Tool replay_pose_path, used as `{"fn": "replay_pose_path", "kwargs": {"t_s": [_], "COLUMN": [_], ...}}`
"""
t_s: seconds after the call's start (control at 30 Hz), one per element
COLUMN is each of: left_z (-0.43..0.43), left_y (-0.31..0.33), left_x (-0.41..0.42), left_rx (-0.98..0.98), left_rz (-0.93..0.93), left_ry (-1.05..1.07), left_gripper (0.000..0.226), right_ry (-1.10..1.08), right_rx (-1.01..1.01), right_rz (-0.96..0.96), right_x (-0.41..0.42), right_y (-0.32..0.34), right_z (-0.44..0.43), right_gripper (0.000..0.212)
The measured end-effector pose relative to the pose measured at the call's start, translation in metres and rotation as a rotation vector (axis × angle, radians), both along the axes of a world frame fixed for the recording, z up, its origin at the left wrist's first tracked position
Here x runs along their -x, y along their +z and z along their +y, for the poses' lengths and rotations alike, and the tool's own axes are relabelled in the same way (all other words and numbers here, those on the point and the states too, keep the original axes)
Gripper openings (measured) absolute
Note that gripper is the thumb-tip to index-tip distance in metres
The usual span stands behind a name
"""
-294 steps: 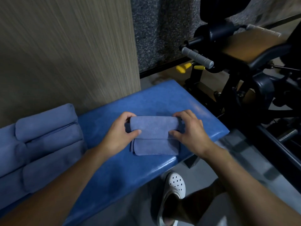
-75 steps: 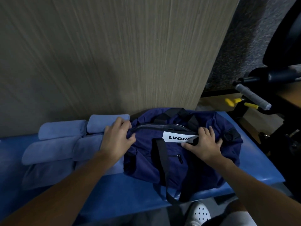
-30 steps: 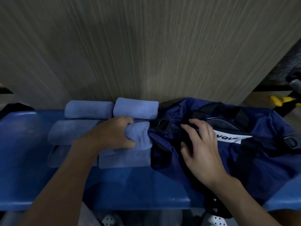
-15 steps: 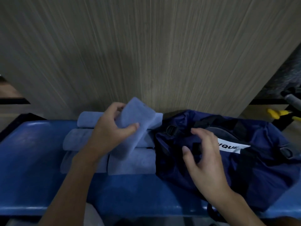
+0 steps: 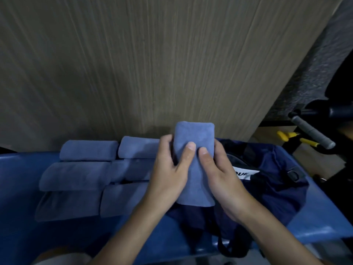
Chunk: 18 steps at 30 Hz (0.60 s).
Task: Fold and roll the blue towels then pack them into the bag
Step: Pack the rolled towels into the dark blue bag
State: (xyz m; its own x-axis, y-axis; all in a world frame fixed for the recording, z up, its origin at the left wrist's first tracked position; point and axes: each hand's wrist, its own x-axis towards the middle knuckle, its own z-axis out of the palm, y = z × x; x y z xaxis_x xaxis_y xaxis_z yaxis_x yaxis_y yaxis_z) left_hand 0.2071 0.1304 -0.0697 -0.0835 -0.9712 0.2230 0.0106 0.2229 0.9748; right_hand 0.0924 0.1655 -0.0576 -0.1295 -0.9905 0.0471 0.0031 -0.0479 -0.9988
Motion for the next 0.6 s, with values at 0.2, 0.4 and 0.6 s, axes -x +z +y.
{"fn": "replay_pose_path", "kwargs": {"t_s": [0.2, 0.4, 0.6], "left_z": [-0.018, -0.043, -0.054], "left_y": [-0.018, -0.047, -0.06], "left_x": [-0.004, -0.014, -0.007], "left_rx": [0.223, 0.558, 0.543], "left_rz": [-0.42, -1.003, -1.106], "left_ry": [-0.042, 0.022, 0.093], "left_gripper": [0.034, 0.022, 0.028], "right_ry": [-0.163, -0.281, -0.126], "right_rx": [-0.043, -0.203, -0.228], "right_rz": [-0.058, 0.089, 0.29], "right_x": [0.032, 0.093, 0.11], "right_y": [-0.009, -0.024, -0.044], "right_z": [-0.006, -0.02, -0.019], "right_gripper": [0.032, 0.02, 0.035]}}
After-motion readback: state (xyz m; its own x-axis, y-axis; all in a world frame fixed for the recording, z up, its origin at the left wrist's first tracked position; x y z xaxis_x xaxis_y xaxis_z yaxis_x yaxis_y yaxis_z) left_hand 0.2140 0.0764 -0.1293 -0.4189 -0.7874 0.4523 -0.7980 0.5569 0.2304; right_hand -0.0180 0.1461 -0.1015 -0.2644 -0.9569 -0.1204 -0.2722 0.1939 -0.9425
